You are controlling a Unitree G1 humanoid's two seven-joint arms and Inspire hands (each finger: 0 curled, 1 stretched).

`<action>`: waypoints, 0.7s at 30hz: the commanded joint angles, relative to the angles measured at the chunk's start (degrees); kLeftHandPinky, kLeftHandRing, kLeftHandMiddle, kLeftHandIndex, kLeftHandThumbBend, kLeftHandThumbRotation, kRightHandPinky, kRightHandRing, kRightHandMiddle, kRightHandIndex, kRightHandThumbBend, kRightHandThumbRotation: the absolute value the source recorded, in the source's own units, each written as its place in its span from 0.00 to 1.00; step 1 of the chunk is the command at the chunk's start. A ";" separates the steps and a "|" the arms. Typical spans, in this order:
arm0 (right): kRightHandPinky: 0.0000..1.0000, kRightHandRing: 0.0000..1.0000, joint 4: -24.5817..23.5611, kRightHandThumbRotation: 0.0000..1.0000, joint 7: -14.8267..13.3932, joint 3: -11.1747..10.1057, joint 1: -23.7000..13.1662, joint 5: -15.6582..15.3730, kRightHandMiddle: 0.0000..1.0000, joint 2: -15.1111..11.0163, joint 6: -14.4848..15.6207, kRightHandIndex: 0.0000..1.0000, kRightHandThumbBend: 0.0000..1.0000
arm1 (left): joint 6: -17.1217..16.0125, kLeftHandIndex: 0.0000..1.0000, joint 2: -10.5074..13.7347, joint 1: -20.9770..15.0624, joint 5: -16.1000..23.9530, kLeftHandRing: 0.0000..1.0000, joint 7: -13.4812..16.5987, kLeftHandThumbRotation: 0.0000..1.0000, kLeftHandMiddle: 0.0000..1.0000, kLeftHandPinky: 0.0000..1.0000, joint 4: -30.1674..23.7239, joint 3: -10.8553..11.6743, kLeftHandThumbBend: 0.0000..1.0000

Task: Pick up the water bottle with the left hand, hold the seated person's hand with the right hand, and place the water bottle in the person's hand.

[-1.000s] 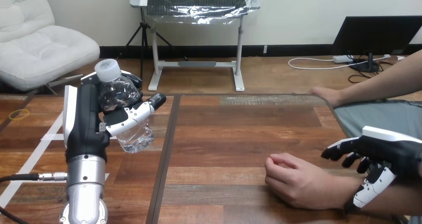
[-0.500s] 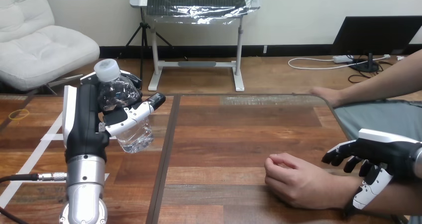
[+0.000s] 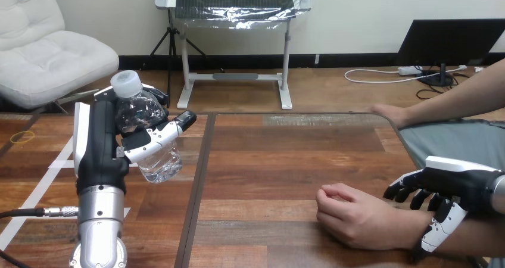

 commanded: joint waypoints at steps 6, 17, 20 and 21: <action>0.69 0.74 2.01 0.10 0.39 2.63 -1.55 -1.47 0.80 2.01 0.57 0.81 1.00 | -0.89 0.41 0.01 -2.64 -0.38 0.32 -0.08 0.00 0.37 0.25 -1.30 0.36 0.64; 0.66 0.70 0.51 0.10 0.78 3.19 -1.15 -2.23 0.76 1.54 1.98 0.78 1.00 | -0.90 0.41 0.11 -2.57 -0.13 0.32 -0.03 0.00 0.37 0.25 -1.29 0.45 0.64; 0.64 0.68 0.31 0.10 1.03 3.27 -1.16 -2.27 0.74 1.48 2.13 0.76 1.00 | -0.89 0.42 0.12 -2.55 -0.05 0.32 0.01 0.00 0.37 0.25 -1.33 0.43 0.64; 0.63 0.67 0.24 0.10 1.00 3.28 -1.10 -2.31 0.73 1.47 2.14 0.76 1.00 | -0.92 0.42 0.10 -2.57 -0.16 0.32 -0.05 0.00 0.38 0.25 -1.32 0.45 0.64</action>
